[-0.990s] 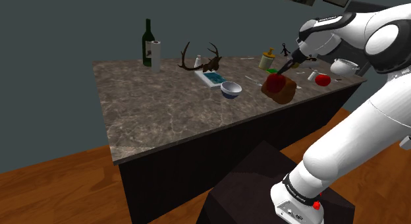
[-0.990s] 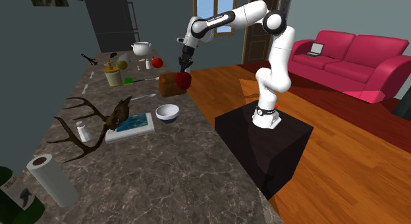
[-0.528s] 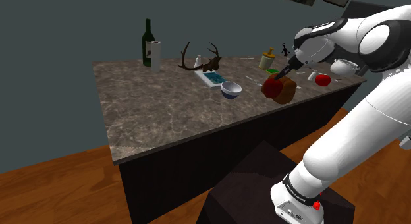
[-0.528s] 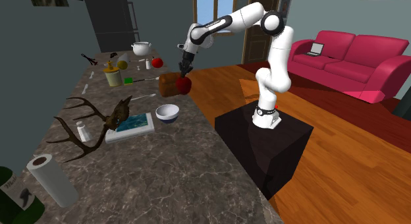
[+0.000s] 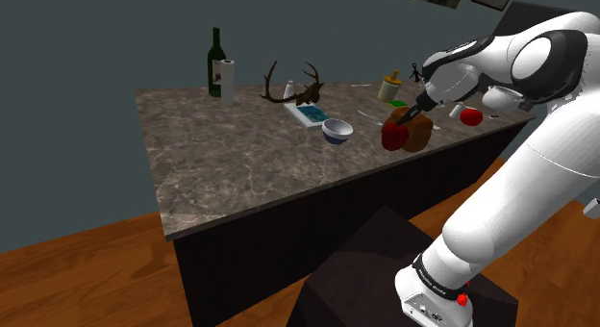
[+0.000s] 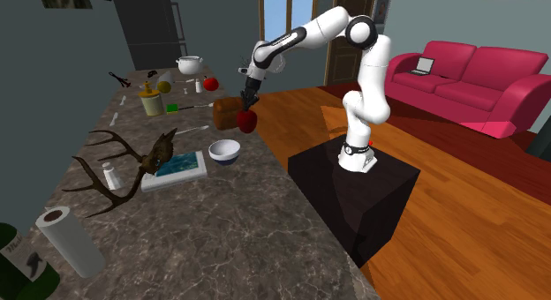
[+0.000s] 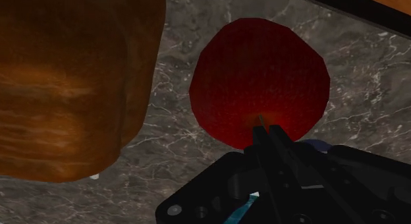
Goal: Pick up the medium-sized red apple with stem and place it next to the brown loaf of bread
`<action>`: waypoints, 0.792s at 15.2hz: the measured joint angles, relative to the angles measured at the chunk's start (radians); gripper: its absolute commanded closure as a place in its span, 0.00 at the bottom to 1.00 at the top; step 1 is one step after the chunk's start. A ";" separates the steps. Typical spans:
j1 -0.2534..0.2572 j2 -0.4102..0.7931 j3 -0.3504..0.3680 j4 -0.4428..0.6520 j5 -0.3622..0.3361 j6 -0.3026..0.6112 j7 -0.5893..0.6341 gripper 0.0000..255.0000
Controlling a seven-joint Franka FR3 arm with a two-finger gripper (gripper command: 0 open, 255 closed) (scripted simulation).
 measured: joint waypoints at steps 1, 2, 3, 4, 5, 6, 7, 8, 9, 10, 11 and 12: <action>0.001 0.006 0.001 -0.008 0.010 0.010 -0.009 1.00; 0.001 0.014 0.001 -0.014 0.023 0.021 -0.020 1.00; 0.001 0.021 0.002 -0.019 0.034 0.028 -0.030 1.00; 0.001 0.026 0.002 -0.022 0.041 0.033 -0.037 1.00; 0.000 0.029 0.002 -0.023 0.045 0.035 -0.041 1.00; 0.000 0.029 0.002 -0.024 0.046 0.037 -0.042 1.00; 0.000 0.029 0.002 -0.025 0.047 0.038 -0.042 1.00; 0.001 0.029 0.002 -0.025 0.047 0.038 -0.043 1.00; 0.001 0.029 0.002 -0.025 0.047 0.038 -0.043 1.00; 0.001 0.029 0.002 -0.025 0.047 0.038 -0.043 1.00; 0.001 0.030 0.002 -0.025 0.047 0.038 -0.043 0.00; 0.000 0.029 0.002 -0.025 0.047 0.038 -0.043 0.00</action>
